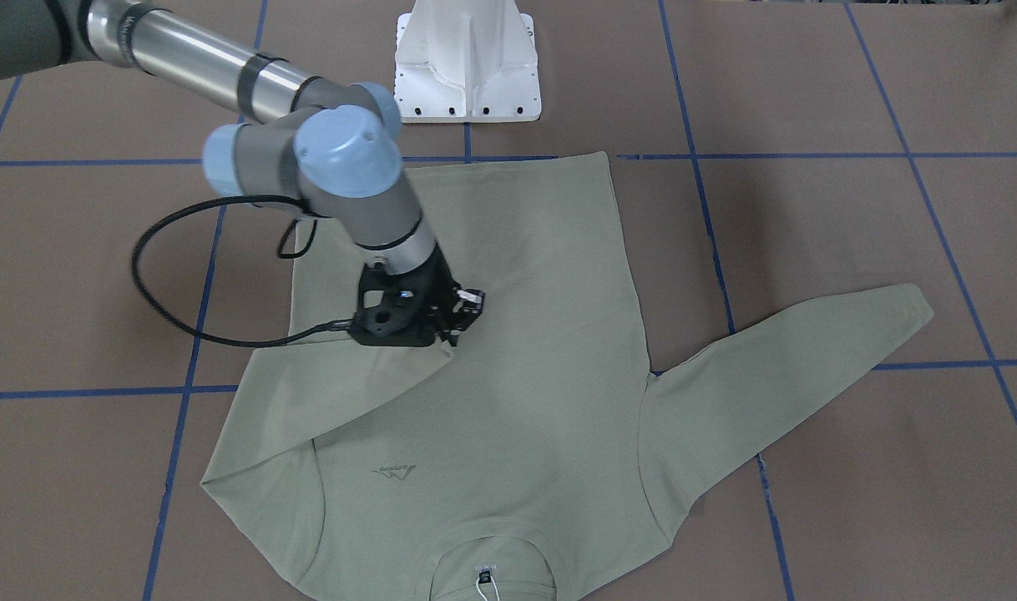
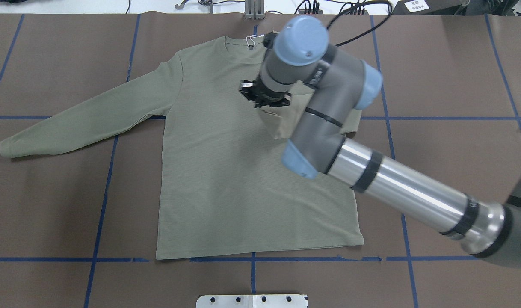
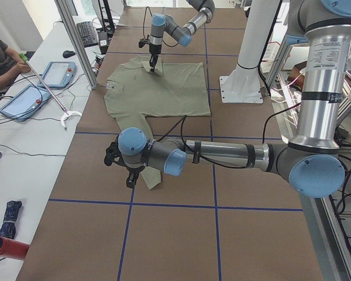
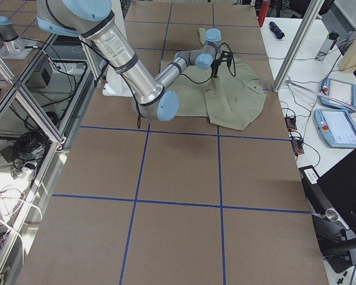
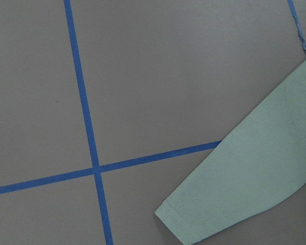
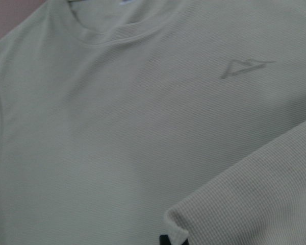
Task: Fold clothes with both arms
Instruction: 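Grasp the sleeve cuff with the right gripper and fold it across the shirt body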
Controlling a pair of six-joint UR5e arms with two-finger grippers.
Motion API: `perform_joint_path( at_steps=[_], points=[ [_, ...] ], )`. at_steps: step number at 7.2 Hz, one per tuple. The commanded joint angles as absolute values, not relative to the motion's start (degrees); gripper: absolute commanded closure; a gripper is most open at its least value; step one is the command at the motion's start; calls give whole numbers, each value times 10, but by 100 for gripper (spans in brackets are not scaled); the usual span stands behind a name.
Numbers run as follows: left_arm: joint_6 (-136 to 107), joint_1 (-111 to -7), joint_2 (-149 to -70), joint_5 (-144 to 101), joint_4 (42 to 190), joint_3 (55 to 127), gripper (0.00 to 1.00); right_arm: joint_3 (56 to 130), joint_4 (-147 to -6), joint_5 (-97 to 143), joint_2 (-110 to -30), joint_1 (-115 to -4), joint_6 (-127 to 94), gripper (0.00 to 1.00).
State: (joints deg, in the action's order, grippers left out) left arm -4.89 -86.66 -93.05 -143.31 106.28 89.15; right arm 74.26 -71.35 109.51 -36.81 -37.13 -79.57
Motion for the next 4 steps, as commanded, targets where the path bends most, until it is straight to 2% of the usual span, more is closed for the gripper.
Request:
perform_joint_path(
  at_steps=[1, 2, 4],
  points=[
    [-48, -867, -931, -1433, 1066, 887, 0, 610, -669, 1050, -254, -329, -824, 100],
    [-48, -867, -931, -1433, 1066, 888, 0, 552, -650, 1030, -210, -314, -824, 100],
    [-49, -867, -930, -1433, 1063, 889, 0, 503, -630, 987, -175, -289, -824, 100]
  ],
)
